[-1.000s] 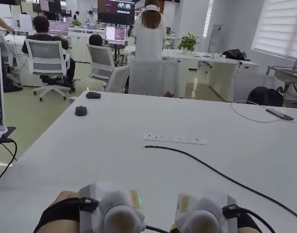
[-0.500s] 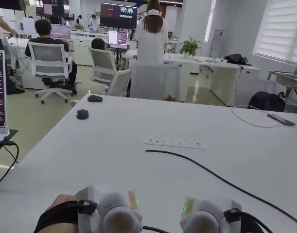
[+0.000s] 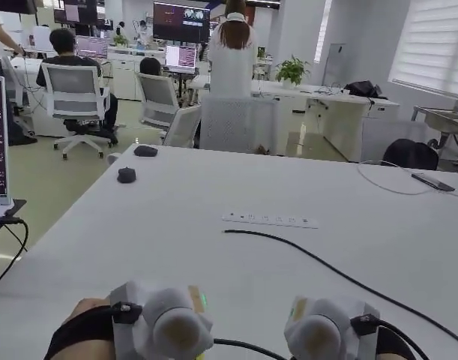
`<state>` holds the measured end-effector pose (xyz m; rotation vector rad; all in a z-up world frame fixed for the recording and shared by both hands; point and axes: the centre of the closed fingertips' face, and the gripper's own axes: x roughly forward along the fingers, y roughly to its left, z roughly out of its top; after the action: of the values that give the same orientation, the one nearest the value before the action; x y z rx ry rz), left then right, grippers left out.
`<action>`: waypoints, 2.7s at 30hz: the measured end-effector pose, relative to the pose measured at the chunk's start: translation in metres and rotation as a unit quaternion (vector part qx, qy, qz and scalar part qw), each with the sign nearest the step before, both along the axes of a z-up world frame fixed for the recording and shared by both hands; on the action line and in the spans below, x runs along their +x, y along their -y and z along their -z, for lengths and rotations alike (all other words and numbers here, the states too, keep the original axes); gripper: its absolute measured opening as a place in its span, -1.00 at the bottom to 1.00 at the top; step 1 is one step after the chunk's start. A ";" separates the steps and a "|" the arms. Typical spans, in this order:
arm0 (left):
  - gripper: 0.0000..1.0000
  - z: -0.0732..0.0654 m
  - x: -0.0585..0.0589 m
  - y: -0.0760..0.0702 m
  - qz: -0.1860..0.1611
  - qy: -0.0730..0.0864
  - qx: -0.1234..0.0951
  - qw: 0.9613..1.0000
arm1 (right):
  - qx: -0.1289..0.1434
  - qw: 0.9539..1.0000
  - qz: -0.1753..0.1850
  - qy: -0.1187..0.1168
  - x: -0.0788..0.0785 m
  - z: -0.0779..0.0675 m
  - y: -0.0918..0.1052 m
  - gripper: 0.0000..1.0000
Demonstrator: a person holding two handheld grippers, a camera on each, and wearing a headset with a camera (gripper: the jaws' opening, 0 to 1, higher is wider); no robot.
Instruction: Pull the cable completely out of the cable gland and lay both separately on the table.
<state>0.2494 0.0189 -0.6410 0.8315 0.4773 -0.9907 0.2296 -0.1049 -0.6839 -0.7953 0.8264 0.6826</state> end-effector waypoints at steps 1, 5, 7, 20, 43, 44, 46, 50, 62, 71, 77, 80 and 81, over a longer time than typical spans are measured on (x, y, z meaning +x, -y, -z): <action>-0.67 -0.001 0.002 -0.002 -0.007 0.001 -0.001 1.000 | 0.000 1.000 0.007 0.001 0.001 0.000 0.003 -0.95; -0.67 -0.002 0.007 -0.008 -0.025 0.003 -0.004 1.000 | 0.002 1.000 0.030 0.006 0.005 -0.003 0.010 -0.95; -0.67 -0.002 0.009 -0.011 -0.032 0.003 -0.004 0.999 | 0.000 0.999 0.039 0.008 0.005 -0.004 0.014 -0.95; -0.67 -0.008 0.006 -0.004 -0.024 0.000 -0.026 0.999 | -0.006 0.999 0.039 0.001 0.002 -0.002 0.015 -0.94; -0.67 -0.019 -0.012 0.024 0.050 0.025 -0.044 0.997 | 0.066 0.994 -0.075 0.037 -0.002 -0.020 -0.046 -0.57; -0.67 -0.020 -0.014 0.026 0.056 0.025 -0.046 0.997 | 0.070 0.993 -0.081 0.041 -0.002 -0.022 -0.048 -0.57; -0.67 -0.022 -0.019 0.031 0.067 0.027 -0.050 0.996 | 0.079 0.991 -0.093 0.050 -0.002 -0.027 -0.054 -0.59; -0.67 -0.022 -0.024 0.038 0.086 0.028 -0.052 0.995 | 0.092 0.987 -0.119 0.064 -0.005 -0.034 -0.065 -0.76; -0.67 -0.020 -0.013 0.026 0.057 0.028 -0.044 0.997 | 0.060 0.993 -0.082 0.054 0.001 -0.025 -0.044 -0.94; -0.67 -0.020 -0.004 0.017 0.028 0.030 -0.043 0.998 | 0.032 0.998 -0.028 0.036 0.007 -0.014 -0.019 -0.94; -0.67 -0.021 -0.001 0.013 0.014 0.028 -0.047 0.998 | 0.019 0.999 0.003 0.027 0.007 -0.011 -0.004 -0.94; -0.67 -0.021 0.001 0.011 0.008 0.029 -0.046 0.998 | 0.012 0.999 0.022 0.023 0.008 -0.010 0.005 -0.94; -0.67 -0.022 0.003 0.010 0.005 0.030 -0.046 0.998 | 0.012 0.999 0.031 0.023 0.009 -0.010 0.008 -0.94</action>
<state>0.2519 0.0091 -0.6194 0.7790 0.3724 -0.9871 0.2383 -0.1130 -0.6743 -0.7582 0.7981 0.6156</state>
